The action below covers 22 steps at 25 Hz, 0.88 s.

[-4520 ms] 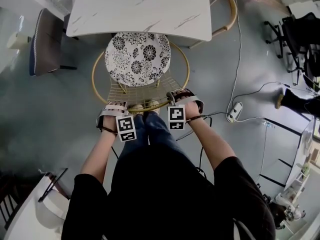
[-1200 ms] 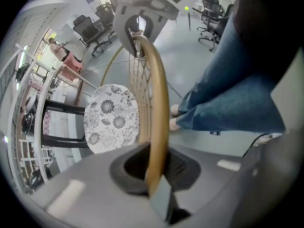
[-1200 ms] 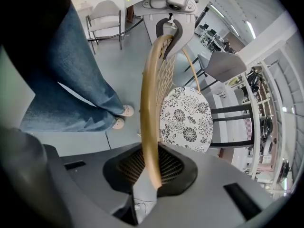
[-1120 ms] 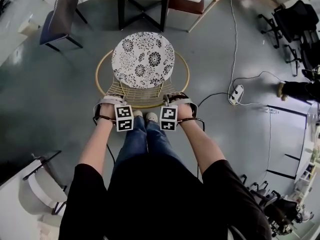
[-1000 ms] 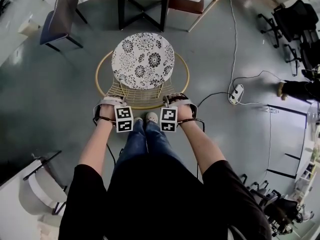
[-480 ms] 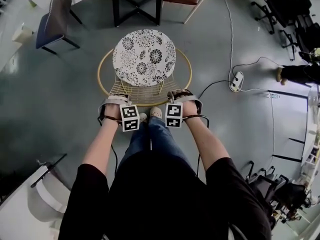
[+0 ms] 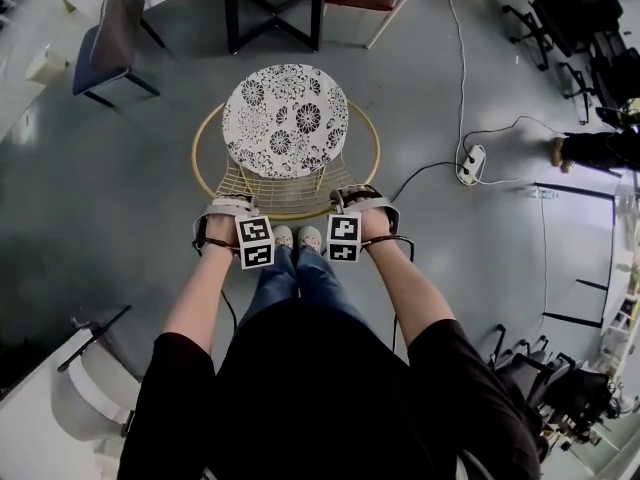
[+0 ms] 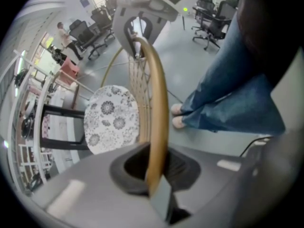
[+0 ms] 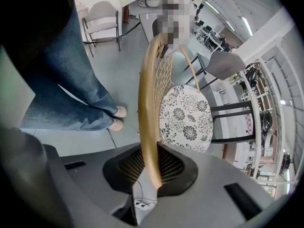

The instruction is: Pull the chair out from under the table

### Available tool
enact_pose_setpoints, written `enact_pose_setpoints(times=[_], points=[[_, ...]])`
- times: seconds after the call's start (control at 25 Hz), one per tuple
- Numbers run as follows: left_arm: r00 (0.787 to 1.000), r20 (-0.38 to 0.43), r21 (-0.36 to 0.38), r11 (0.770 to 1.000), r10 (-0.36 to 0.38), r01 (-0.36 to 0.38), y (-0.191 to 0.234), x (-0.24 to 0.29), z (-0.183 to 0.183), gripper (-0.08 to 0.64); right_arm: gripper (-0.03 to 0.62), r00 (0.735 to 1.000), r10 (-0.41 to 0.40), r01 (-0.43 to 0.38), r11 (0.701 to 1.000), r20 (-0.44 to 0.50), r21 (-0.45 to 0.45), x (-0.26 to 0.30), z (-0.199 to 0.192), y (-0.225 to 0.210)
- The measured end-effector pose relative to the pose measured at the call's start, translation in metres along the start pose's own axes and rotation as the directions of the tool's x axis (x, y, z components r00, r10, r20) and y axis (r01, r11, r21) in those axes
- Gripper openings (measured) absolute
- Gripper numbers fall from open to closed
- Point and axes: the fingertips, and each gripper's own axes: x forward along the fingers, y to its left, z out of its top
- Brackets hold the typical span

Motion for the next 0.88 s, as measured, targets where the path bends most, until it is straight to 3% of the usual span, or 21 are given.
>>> enact_pose_setpoints(times=[0.28, 0.52, 0.68, 0.88], points=[[1.000, 0.004, -0.016, 0.999, 0.028, -0.028, 0.000, 0.000, 0.000, 0.044, 0.057, 1.000, 0.002, -0.002, 1.000, 0.006, 0.000, -0.001, 0.000, 0.001], [0.991, 0.008, -0.085, 0.988, 0.131, -0.129, 0.007, 0.001, 0.001, 0.096, 0.057, 1.000, -0.020, 0.020, 1.000, 0.013, 0.024, 0.000, 0.000, 0.000], [0.987, 0.051, -0.143, 0.979, 0.154, -0.145, 0.006, -0.003, 0.005, 0.194, 0.070, 0.998, -0.049, 0.048, 0.998, 0.030, 0.034, -0.002, 0.000, 0.000], [0.967, 0.124, -0.191, 0.962, 0.223, -0.197, 0.007, -0.024, 0.012, 0.196, 0.094, 0.994, -0.095, 0.092, 0.995, 0.056, 0.050, -0.016, 0.005, -0.004]])
